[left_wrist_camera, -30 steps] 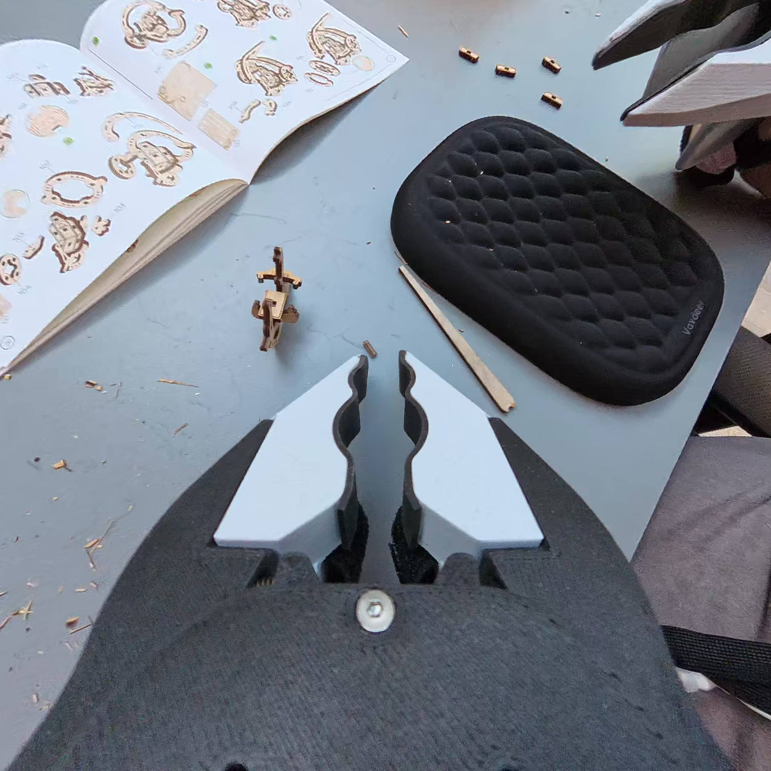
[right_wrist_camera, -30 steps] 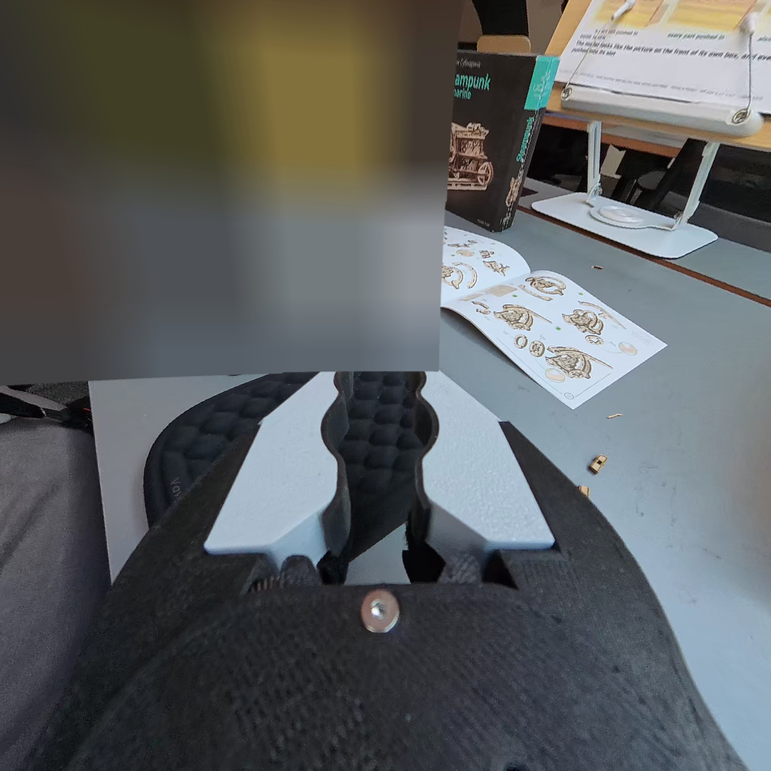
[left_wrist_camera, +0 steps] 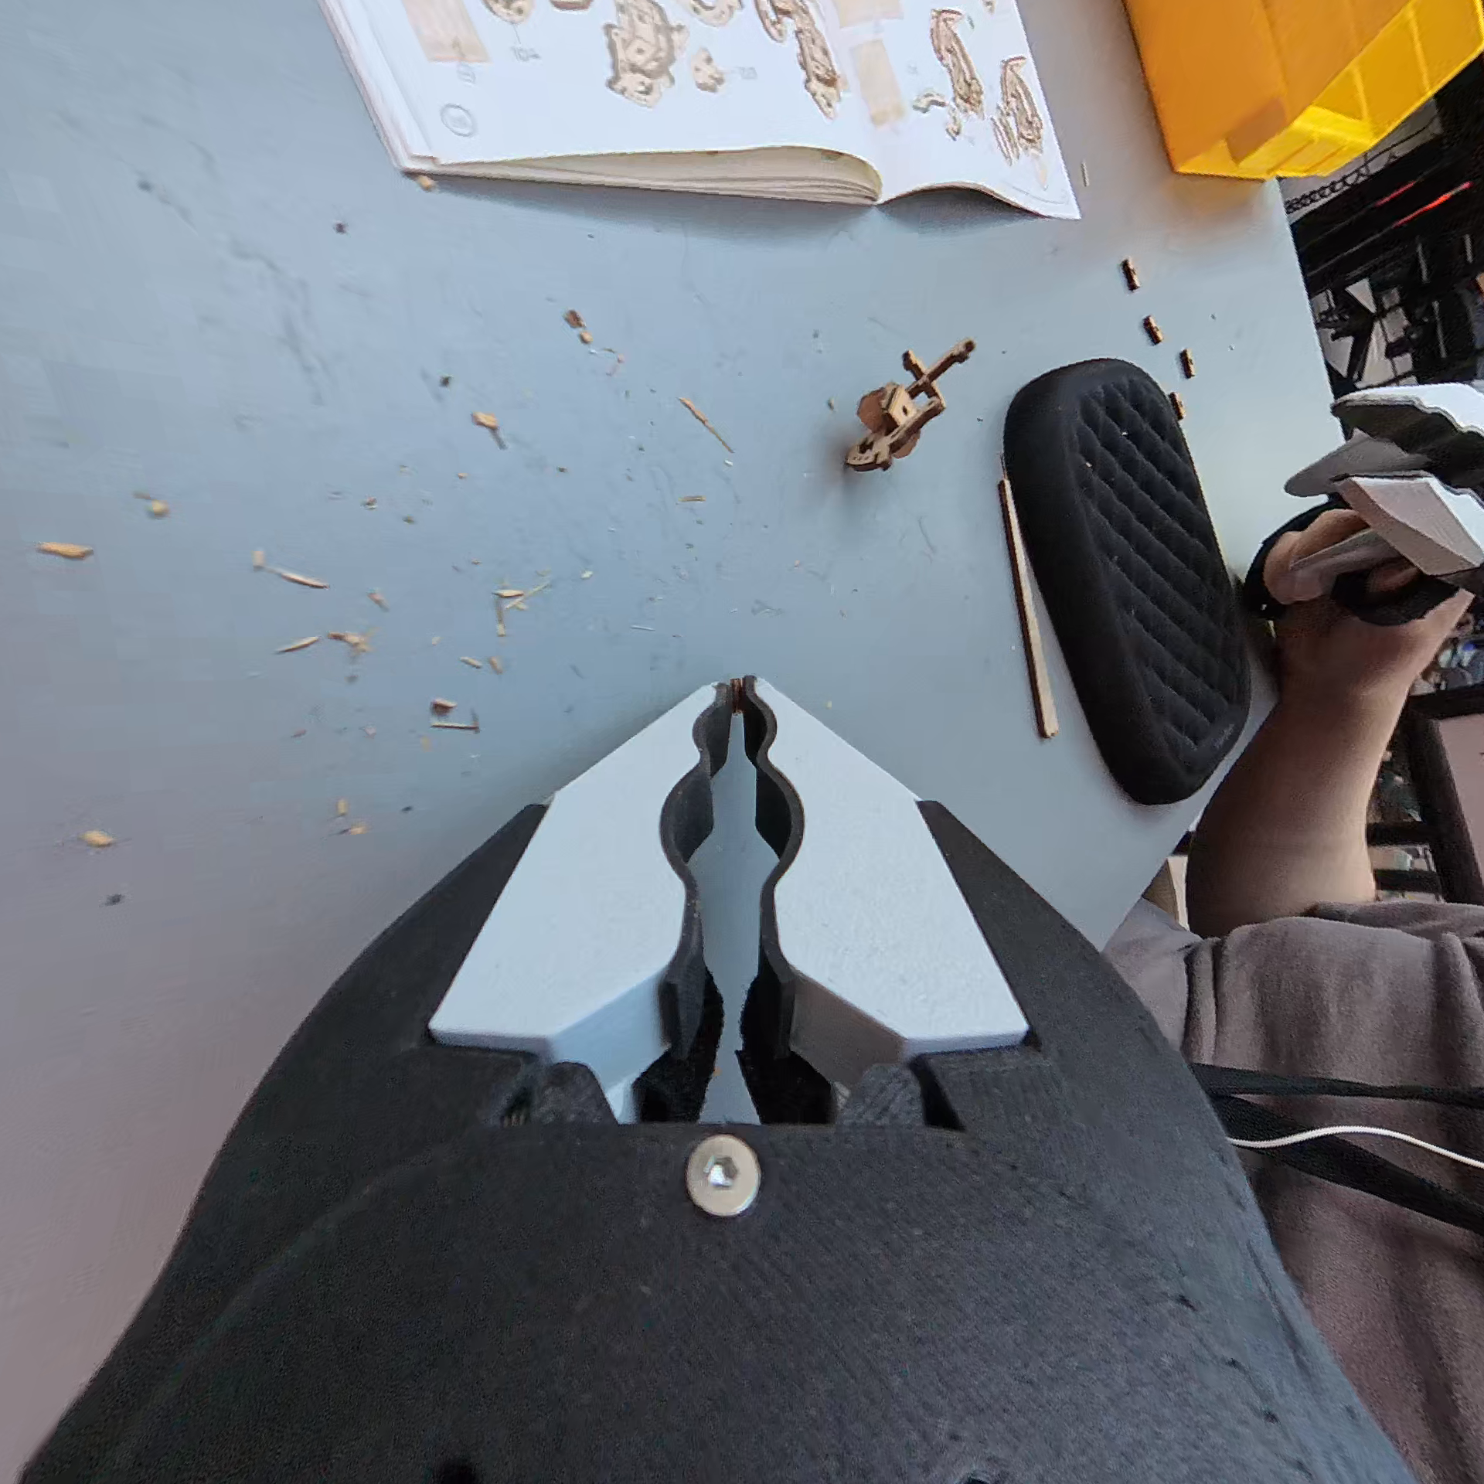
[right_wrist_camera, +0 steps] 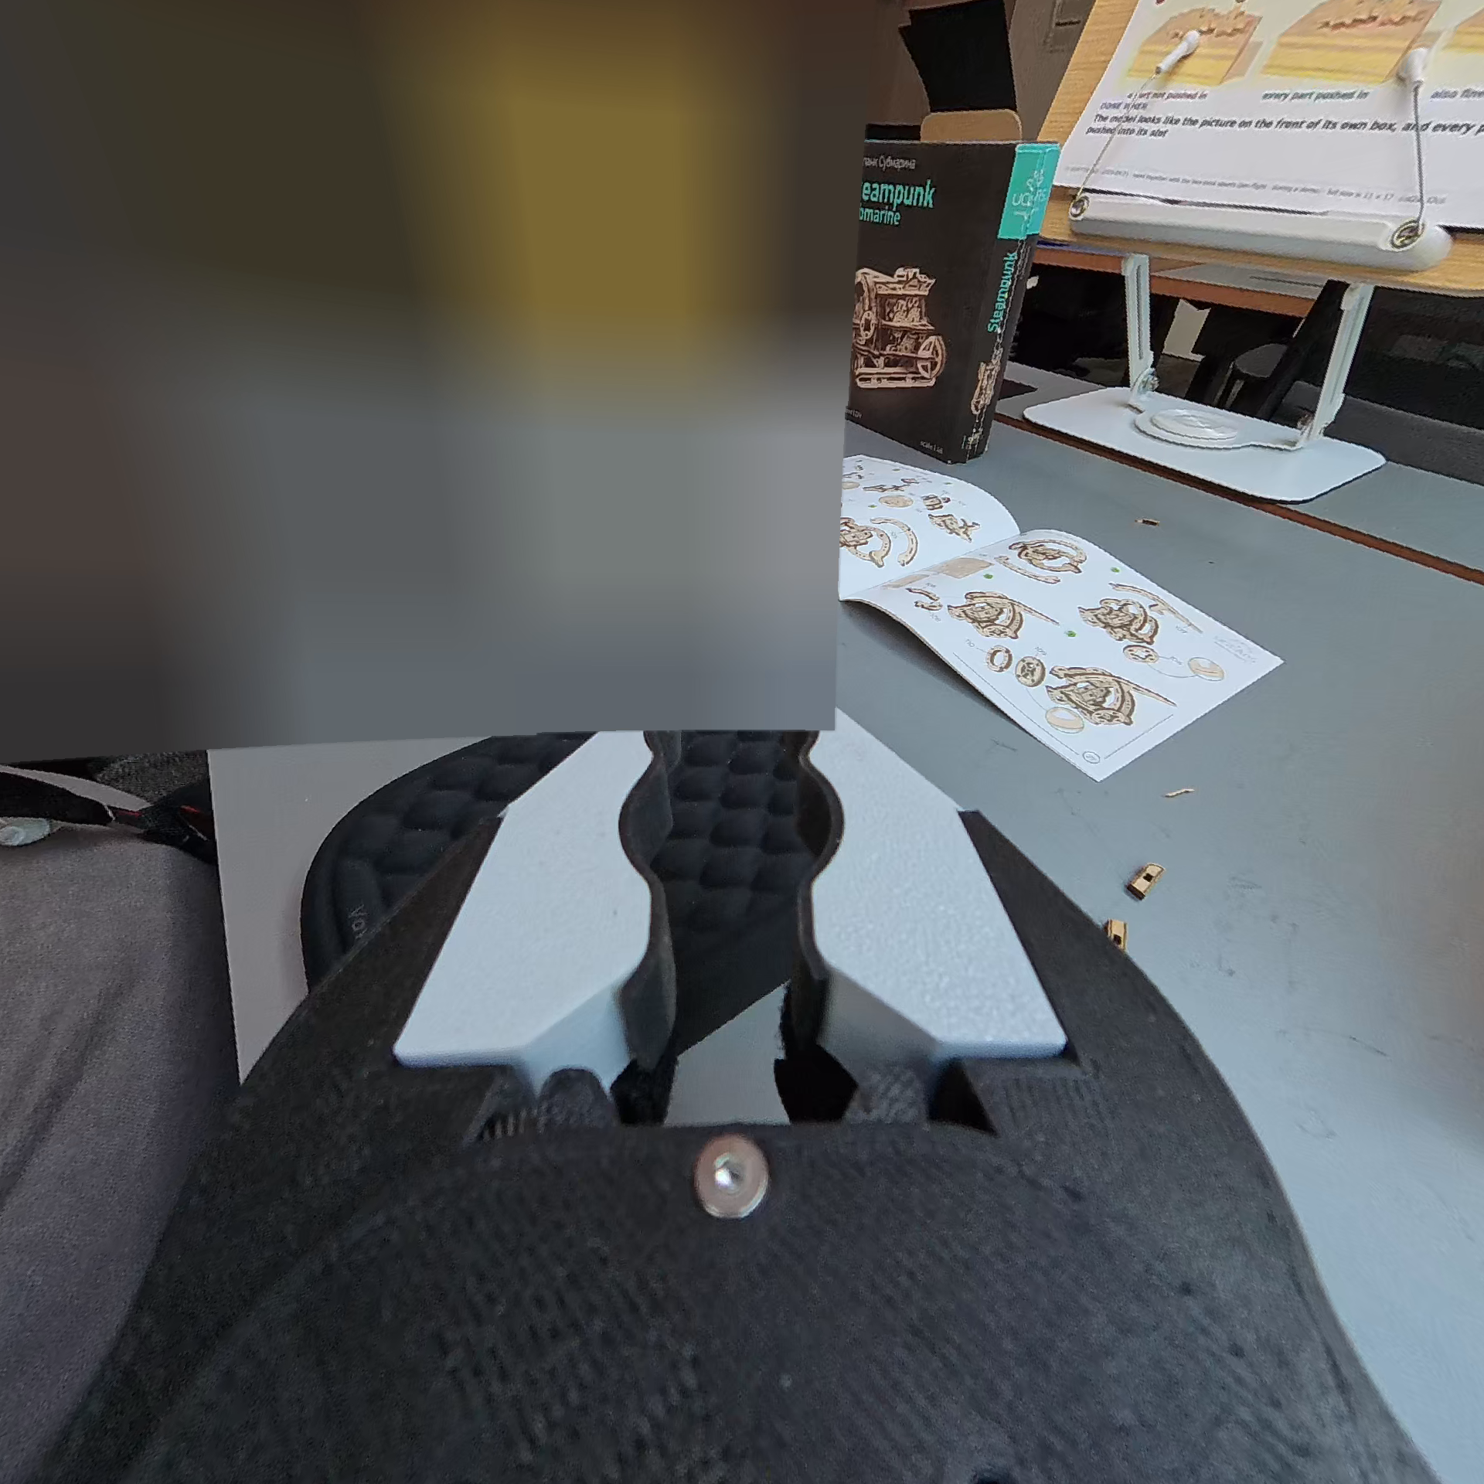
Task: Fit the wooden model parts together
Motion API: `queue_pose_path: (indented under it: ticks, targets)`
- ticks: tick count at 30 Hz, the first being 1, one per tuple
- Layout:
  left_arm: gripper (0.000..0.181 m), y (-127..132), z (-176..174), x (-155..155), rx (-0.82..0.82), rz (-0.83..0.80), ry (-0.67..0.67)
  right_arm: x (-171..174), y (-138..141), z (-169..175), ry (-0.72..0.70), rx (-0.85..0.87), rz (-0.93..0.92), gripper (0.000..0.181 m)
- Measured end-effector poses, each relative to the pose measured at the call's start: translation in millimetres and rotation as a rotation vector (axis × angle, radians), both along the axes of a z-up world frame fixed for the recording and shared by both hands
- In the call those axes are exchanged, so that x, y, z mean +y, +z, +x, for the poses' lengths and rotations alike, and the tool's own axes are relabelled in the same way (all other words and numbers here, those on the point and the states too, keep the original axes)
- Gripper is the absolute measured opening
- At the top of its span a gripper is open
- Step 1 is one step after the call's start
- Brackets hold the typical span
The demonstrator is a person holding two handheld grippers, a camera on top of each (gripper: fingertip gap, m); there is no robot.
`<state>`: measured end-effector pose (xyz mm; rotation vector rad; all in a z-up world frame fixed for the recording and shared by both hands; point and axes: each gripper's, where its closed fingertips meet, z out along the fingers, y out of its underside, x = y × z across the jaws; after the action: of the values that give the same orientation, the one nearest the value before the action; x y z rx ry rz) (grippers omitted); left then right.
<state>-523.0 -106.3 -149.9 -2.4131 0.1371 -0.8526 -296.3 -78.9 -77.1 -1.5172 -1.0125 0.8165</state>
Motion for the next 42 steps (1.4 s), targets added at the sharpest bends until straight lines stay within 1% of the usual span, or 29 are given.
queue_pose_path:
  ticks: [3, 5, 7, 8, 9, 10, 12, 13, 15, 16, 18, 20, 21, 23, 25, 29, 32, 34, 38, 42]
  targets:
    - [0.001, 0, -16, 0, 0.021, -0.003, 0.022, 0, 1, 1, -0.003, 0.007, 0.003, 0.024]
    - [0.014, 4, -25, 2, 0.01, 0.01, 0.051, 1, 2, 2, -0.012, 0.014, 0.008, 0.024]
    - [0.012, 13, -39, 7, 0.035, 0.075, 0.106, 2, 3, 1, -0.012, 0.018, 0.01, 0.024]
    - [0.012, 18, -44, 8, 0.072, 0.109, 0.128, 2, 3, 1, -0.011, 0.016, 0.009, 0.024]
    - [0.012, 25, -43, 7, 0.099, 0.153, 0.135, 2, 3, 0, -0.009, 0.016, 0.01, 0.024]
    - [0.012, 34, -32, 4, 0.103, 0.199, 0.112, 3, 3, 0, -0.009, 0.014, 0.013, 0.024]
    - [0.015, 45, 15, -8, 0.07, 0.249, 0.003, 5, 2, -2, -0.01, 0.004, 0.017, 0.023]
    - [0.018, 43, 42, -15, 0.064, 0.252, -0.061, 6, 1, -3, -0.013, -0.003, 0.019, 0.023]
    - [0.027, 29, 82, -24, 0.129, 0.25, -0.158, 7, 0, -4, -0.018, -0.015, 0.026, 0.023]
    - [0.027, 23, 93, -23, 0.187, 0.267, -0.181, 8, 0, -4, -0.023, -0.02, 0.031, 0.023]
    - [0.034, 14, 109, -19, 0.264, 0.287, -0.217, 6, 1, -4, -0.023, -0.017, 0.049, 0.023]
    - [0.051, 5, 120, -19, 0.298, 0.24, -0.259, 4, 3, -3, -0.018, -0.012, 0.067, 0.023]
    - [0.051, 5, 128, -20, 0.273, 0.225, -0.278, 4, 3, -2, -0.02, -0.014, 0.071, 0.023]
    - [0.042, 4, 138, -20, 0.258, 0.213, -0.301, 3, 3, 1, -0.023, -0.014, 0.075, 0.023]
    - [0.026, 1, 134, -17, 0.359, 0.226, -0.305, 4, 4, 2, -0.026, -0.01, 0.079, 0.023]
    - [0.006, -3, 118, -18, 0.531, 0.25, -0.335, 4, 3, 2, -0.03, -0.029, 0.095, 0.023]
    - [0.006, -4, 105, -20, 0.577, 0.241, -0.311, 3, 2, 1, -0.024, -0.036, 0.102, 0.023]
    - [0.006, -4, 91, -17, 0.604, 0.235, -0.265, 3, 2, 1, -0.024, -0.04, 0.105, 0.023]
    - [0.006, -4, 61, -20, 0.657, 0.188, -0.224, 3, 2, 1, -0.027, -0.043, 0.115, 0.023]
    - [0.005, -4, 4, -22, 0.781, 0.164, -0.114, 2, 3, 2, -0.031, -0.04, 0.118, 0.023]
